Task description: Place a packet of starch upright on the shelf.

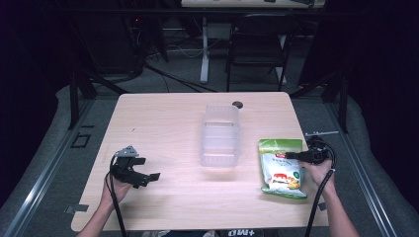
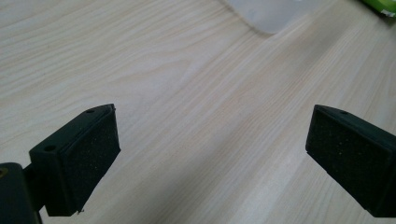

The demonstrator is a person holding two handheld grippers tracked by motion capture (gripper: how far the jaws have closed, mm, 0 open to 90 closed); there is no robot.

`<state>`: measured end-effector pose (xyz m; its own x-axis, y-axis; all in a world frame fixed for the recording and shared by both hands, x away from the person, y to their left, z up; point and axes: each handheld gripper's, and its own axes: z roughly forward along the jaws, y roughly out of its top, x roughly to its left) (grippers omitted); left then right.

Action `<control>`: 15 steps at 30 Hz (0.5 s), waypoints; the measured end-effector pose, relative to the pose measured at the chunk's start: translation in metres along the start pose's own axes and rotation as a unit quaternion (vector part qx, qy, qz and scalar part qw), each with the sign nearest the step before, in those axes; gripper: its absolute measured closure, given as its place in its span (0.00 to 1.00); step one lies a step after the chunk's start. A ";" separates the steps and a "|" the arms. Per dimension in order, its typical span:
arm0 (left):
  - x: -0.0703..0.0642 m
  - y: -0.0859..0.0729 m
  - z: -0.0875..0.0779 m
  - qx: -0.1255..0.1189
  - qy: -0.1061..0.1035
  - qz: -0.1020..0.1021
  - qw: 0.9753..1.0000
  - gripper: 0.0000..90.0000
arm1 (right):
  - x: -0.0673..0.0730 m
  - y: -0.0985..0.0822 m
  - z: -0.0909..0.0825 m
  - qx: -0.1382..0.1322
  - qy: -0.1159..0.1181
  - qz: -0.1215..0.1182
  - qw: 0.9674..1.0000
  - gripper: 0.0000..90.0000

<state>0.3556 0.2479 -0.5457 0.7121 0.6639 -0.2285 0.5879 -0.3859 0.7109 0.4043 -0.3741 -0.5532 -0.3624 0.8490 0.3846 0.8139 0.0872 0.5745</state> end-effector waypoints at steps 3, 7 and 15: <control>0.000 0.000 0.000 0.000 0.001 0.000 1.000 0.03 | 0.000 0.000 -0.001 -0.003 0.007 0.003 1.000 0.98; 0.001 -0.001 -0.001 0.005 0.002 0.002 1.000 0.03 | 0.006 -0.001 -0.004 -0.010 -0.004 -0.003 1.000 1.00; 0.001 -0.001 -0.001 0.004 0.030 0.002 1.000 0.04 | 0.017 0.000 -0.015 -0.025 -0.006 -0.015 1.000 1.00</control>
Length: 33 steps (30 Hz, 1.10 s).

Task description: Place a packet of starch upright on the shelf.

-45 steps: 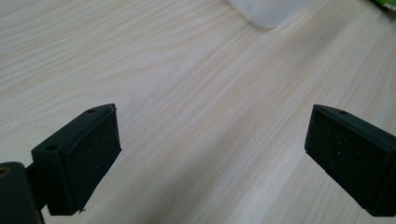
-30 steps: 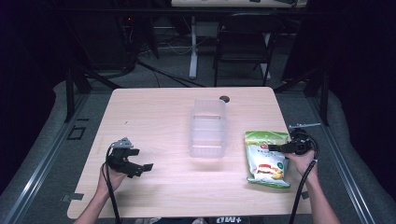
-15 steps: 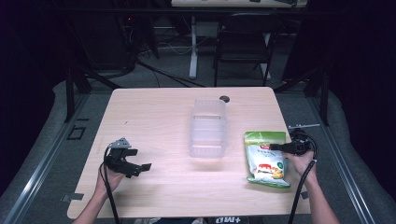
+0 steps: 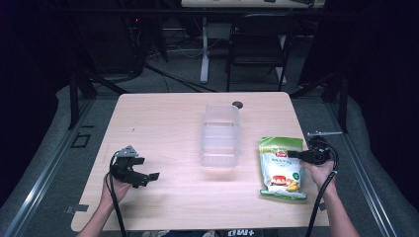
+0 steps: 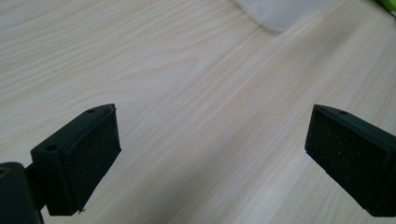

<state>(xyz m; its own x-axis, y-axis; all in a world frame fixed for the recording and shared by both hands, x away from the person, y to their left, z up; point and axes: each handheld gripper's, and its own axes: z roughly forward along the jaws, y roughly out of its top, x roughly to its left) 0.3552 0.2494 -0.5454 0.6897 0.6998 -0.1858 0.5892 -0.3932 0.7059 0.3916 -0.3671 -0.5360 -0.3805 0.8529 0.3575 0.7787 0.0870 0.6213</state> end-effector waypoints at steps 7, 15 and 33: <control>0.000 0.000 -0.003 -0.003 0.021 0.005 1.000 0.05 | 0.012 0.003 -0.015 -0.022 -0.002 -0.017 1.000 1.00; -0.002 0.001 -0.001 0.002 0.017 0.011 1.000 0.05 | 0.024 0.002 -0.027 -0.040 0.001 -0.030 0.999 1.00; -0.002 0.000 0.002 0.011 0.013 0.006 1.000 0.06 | 0.056 0.011 -0.044 -0.063 -0.002 -0.067 0.996 1.00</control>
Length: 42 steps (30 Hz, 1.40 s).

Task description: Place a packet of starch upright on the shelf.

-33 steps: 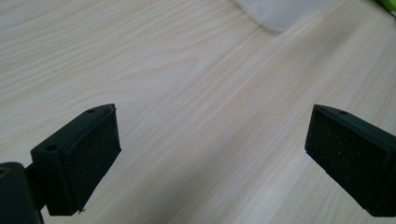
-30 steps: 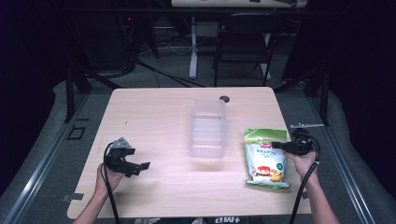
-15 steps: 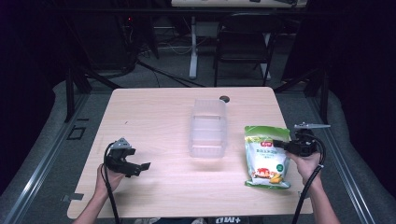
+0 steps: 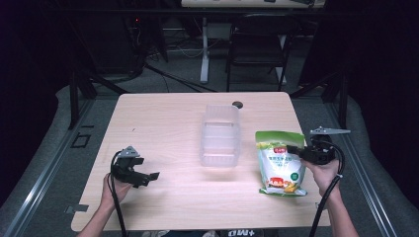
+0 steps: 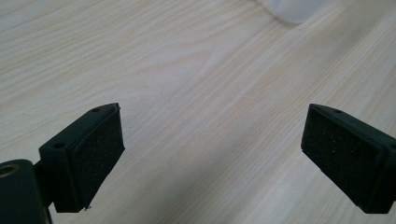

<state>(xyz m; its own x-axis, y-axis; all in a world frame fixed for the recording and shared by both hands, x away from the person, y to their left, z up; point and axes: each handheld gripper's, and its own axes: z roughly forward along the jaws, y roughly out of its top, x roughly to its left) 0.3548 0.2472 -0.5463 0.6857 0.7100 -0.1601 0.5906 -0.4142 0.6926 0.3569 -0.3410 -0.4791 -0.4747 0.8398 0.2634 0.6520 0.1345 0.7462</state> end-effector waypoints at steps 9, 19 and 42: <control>-0.001 0.000 0.003 0.004 -0.002 -0.003 1.000 0.06 | 0.010 0.010 -0.006 -0.018 0.002 -0.020 1.000 1.00; -0.001 0.000 0.002 0.006 0.000 0.000 1.000 0.07 | 0.024 0.020 -0.010 -0.028 0.010 -0.040 0.999 1.00; -0.001 0.000 0.004 0.008 0.005 -0.002 1.000 0.07 | 0.034 0.044 -0.019 -0.053 -0.001 -0.069 0.996 1.00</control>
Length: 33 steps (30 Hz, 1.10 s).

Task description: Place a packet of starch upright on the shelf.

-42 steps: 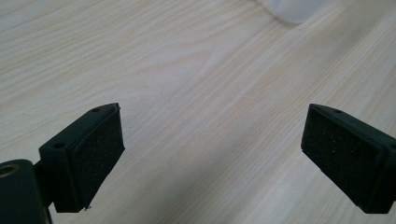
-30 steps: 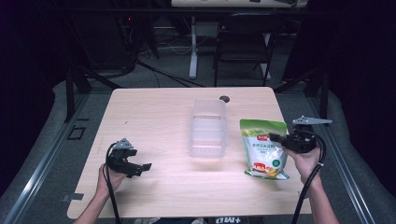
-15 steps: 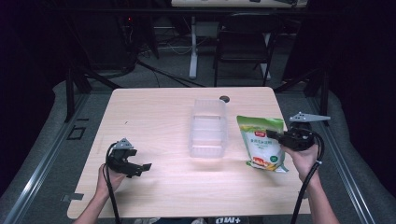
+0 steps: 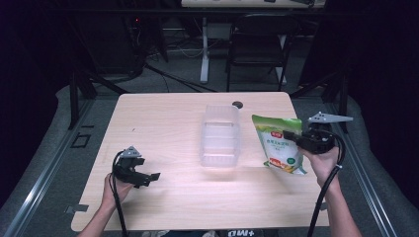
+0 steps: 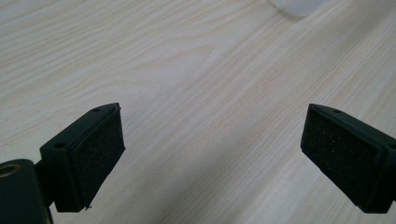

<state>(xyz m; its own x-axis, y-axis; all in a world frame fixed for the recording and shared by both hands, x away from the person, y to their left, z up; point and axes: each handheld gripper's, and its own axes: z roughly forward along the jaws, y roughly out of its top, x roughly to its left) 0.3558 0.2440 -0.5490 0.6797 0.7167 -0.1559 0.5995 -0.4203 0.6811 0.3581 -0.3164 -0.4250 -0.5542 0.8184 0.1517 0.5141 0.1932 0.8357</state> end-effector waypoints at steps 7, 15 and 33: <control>0.000 0.001 -0.001 0.003 0.000 0.005 1.000 0.07 | 0.003 0.011 0.001 -0.004 0.002 -0.008 1.000 1.00; 0.000 0.002 0.000 -0.001 0.001 0.009 1.000 0.07 | 0.006 0.022 0.004 -0.006 0.001 -0.012 1.000 1.00; -0.001 0.002 -0.001 0.000 -0.001 0.008 1.000 0.07 | 0.009 0.045 0.009 -0.012 -0.004 -0.016 1.000 1.00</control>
<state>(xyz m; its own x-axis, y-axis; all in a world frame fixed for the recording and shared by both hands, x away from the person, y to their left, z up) 0.3559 0.2436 -0.5468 0.6900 0.7089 -0.1460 0.5887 -0.4323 0.6830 0.3824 -0.2955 -0.3914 -0.5646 0.8164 0.1209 0.4804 0.2060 0.8525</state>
